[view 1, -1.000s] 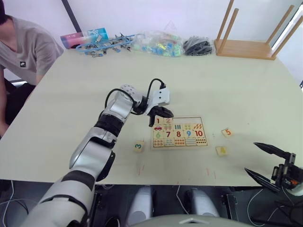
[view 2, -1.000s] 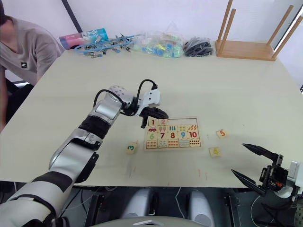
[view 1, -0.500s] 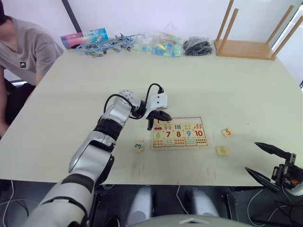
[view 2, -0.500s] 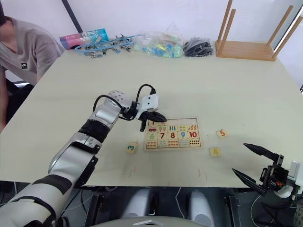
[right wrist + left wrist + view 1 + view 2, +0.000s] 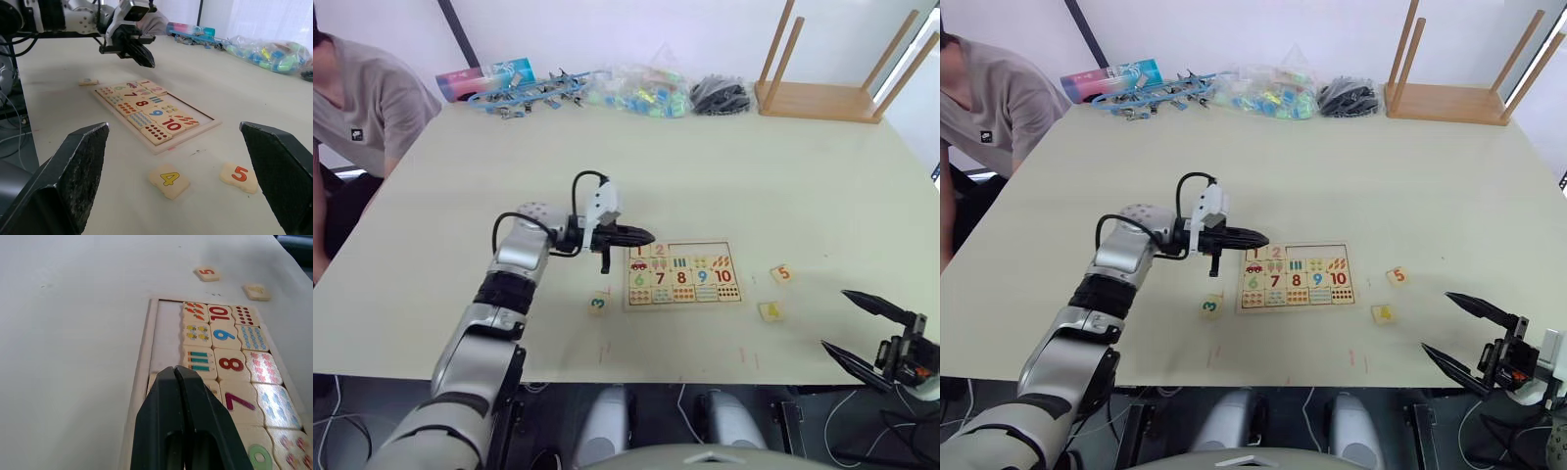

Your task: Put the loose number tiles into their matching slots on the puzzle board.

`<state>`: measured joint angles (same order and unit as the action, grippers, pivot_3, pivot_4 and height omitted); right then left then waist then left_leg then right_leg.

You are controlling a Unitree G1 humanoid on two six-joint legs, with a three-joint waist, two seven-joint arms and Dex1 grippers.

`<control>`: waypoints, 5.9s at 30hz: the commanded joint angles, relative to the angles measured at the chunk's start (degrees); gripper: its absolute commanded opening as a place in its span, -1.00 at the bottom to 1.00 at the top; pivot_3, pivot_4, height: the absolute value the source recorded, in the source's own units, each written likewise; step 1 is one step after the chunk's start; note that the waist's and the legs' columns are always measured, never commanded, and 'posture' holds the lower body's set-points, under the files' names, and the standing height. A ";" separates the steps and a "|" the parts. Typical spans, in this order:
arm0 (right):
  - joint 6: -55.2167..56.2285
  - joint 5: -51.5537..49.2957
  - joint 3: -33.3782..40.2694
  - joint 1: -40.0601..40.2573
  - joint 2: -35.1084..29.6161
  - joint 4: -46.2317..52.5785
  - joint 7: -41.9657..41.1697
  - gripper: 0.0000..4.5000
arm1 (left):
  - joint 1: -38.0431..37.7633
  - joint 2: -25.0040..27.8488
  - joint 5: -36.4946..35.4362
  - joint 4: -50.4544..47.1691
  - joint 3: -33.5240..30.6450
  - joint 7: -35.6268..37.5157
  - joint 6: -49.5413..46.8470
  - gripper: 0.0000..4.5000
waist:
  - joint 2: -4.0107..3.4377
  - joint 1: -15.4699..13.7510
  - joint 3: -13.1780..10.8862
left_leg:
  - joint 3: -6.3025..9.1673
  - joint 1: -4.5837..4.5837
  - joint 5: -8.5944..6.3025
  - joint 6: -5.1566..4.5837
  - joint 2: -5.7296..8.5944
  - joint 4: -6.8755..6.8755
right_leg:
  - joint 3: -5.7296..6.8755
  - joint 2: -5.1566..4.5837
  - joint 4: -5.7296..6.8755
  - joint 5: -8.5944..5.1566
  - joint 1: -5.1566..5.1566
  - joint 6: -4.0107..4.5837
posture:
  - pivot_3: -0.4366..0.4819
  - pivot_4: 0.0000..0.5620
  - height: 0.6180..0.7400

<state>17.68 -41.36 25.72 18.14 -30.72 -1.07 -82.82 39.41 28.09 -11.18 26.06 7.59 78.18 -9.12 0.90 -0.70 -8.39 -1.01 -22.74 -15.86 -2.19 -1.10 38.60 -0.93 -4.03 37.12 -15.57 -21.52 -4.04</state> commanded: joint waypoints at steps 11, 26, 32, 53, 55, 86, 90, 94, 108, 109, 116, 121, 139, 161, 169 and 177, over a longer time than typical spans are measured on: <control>-0.19 2.51 4.03 1.57 -1.26 -3.76 6.66 1.00 | -20.91 9.18 -8.28 -10.13 -14.27 -5.43 0.51 -0.98 | -0.01 -0.12 0.01 | -0.04 0.04 0.00 0.00 -0.11 -0.01 | 0.01 -0.04 0.01 0.00 0.01 0.00 | -0.05 -0.47 1.00; -0.11 4.45 6.26 0.52 -4.72 -12.91 8.09 1.00 | -35.59 14.78 -12.78 -9.50 -22.43 -2.80 8.99 0.32 | -0.04 0.06 0.04 | -0.15 0.16 -0.01 -0.01 -0.15 -0.17 | -0.04 -0.08 -0.01 0.00 0.01 0.03 | -0.05 -0.47 1.00; 0.50 4.76 7.43 -0.66 -6.23 -16.81 6.85 1.00 | -44.44 15.53 -16.72 -16.26 -27.31 -2.93 7.50 0.97 | -0.08 0.05 0.06 | -0.17 0.19 -0.02 0.00 -0.18 -0.22 | -0.06 -0.18 -0.03 -0.01 0.01 0.04 | -0.05 -0.47 1.00; -4.03 3.24 6.48 -1.82 -7.12 -15.78 0.14 1.00 | -49.79 13.98 -17.85 -18.81 -28.76 -4.03 9.18 0.97 | -0.15 -0.01 0.11 | -0.17 0.19 -0.03 -0.01 -0.14 -0.25 | 0.06 -0.65 -0.07 -0.01 0.02 0.06 | -0.05 -0.47 1.00; -3.91 3.32 6.51 -2.07 -7.18 -15.87 0.02 1.00 | -49.63 14.09 -17.81 -18.66 -28.61 -3.99 9.22 0.97 | -0.15 0.00 0.11 | -0.17 0.19 -0.03 -0.01 -0.14 -0.26 | 0.05 -0.66 -0.08 -0.01 0.02 0.06 | -0.05 -0.47 1.00; -6.89 -1.02 3.67 -2.54 -9.58 -9.83 -9.68 1.00 | -59.16 5.00 -17.78 -56.04 -20.80 -33.94 -14.23 0.97 | -0.22 -0.04 0.14 | -0.10 0.10 -0.06 -0.03 -0.10 -0.31 | -0.08 -0.96 -0.24 -0.11 0.03 0.25 | -0.05 -0.47 1.00; -6.94 -1.79 3.41 -2.29 -10.06 -9.22 -9.68 1.00 | -58.80 2.67 -15.51 -62.20 -16.54 -42.55 -19.97 0.97 | -0.22 -0.08 0.14 | -0.09 0.09 -0.07 -0.04 -0.09 -0.31 | -0.06 -0.94 -0.26 -0.11 0.04 0.25 | -0.05 -0.47 1.00; -6.68 -2.24 3.14 -1.84 -10.52 -9.24 -9.68 1.00 | -59.35 -0.67 -11.65 -67.00 -11.89 -52.09 -25.83 0.97 | -0.25 -0.08 0.14 | -0.09 0.09 -0.06 -0.04 -0.08 -0.31 | -0.05 -0.92 -0.26 -0.11 0.04 0.26 | -0.05 -0.47 1.00; -5.95 -3.40 2.53 -0.18 -11.03 -8.83 -9.68 1.00 | -54.09 -8.58 -3.40 -75.66 -2.12 -71.55 -43.17 0.97 | -0.27 -0.16 0.16 | -0.05 0.15 -0.06 -0.07 0.04 -0.25 | 0.00 -0.54 -0.30 -0.11 0.19 0.25 | -0.05 -0.47 1.00; -5.90 -3.43 2.54 -0.24 -11.12 -8.92 -9.68 1.00 | -54.01 -8.59 -3.16 -76.22 -1.88 -71.97 -44.03 0.97 | -0.27 -0.15 0.16 | -0.04 0.15 -0.06 -0.07 0.04 -0.25 | 0.00 -0.53 -0.30 -0.11 0.19 0.25 | -0.05 -0.47 1.00; -5.33 -3.62 2.03 -0.35 -11.09 -9.26 -9.68 1.00 | -53.58 -8.65 -1.87 -79.55 -1.52 -74.91 -50.33 0.97 | -0.27 -0.14 0.15 | -0.05 0.16 -0.06 -0.07 0.04 -0.25 | 0.01 -0.51 -0.30 -0.12 0.20 0.26 | -0.05 -0.47 1.00; -5.02 -3.76 1.65 -0.45 -11.18 -9.53 -9.68 1.00 | -55.57 -8.08 -0.82 -79.14 -1.00 -74.66 -48.86 0.97 | -0.27 -0.16 0.16 | -0.05 0.16 -0.06 -0.07 0.04 -0.25 | -0.01 -0.52 -0.31 -0.13 0.20 0.27 | -0.05 -0.47 1.00; -3.43 -4.69 0.34 -0.67 -12.10 -11.26 -9.68 1.00 | -61.56 -8.14 4.48 -65.40 -0.15 -71.33 -29.47 -0.55 | -0.85 -0.22 0.51 | -0.08 0.23 -0.07 -0.10 0.06 -0.27 | -0.03 -0.82 -0.40 -0.14 0.27 0.29 | -0.05 -0.47 1.00; -2.06 -5.44 -1.37 -0.69 -10.89 -10.15 -9.68 1.00 | -50.09 12.28 -8.04 -63.71 -14.93 -44.18 -28.42 -0.55 | -0.75 -0.11 0.46 | -0.10 0.22 -0.09 -0.13 0.02 -0.27 | 0.03 -0.85 -0.40 -0.14 0.25 0.29 | -0.05 -0.47 1.00; -1.61 -5.57 -1.29 -1.36 -9.64 -9.22 -9.68 1.00 | -36.29 20.50 -12.65 -48.08 -13.94 -24.11 -18.95 -0.55 | -0.70 -0.13 0.40 | -0.13 0.24 -0.09 -0.13 0.02 -0.27 | 0.17 -0.50 -0.38 -0.13 0.24 0.28 | -0.05 -0.47 1.00; -1.74 -4.99 1.48 -2.20 -6.34 -7.54 -8.41 1.00 | -23.56 21.14 -8.07 -36.33 -6.07 -13.12 -8.08 -0.55 | -0.59 -0.16 0.31 | -0.18 0.21 -0.09 -0.13 0.04 -0.27 | 0.12 -0.38 -0.38 -0.01 0.20 0.05 | -0.05 -0.47 1.00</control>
<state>15.37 -45.72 24.96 15.49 -37.21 -10.64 -91.50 14.00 49.21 -20.17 -11.37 0.40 63.00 -19.89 0.30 -0.86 -8.08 -1.18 -22.52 -15.95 -2.33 -1.05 38.33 -0.81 -4.42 36.76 -15.57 -21.30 -4.01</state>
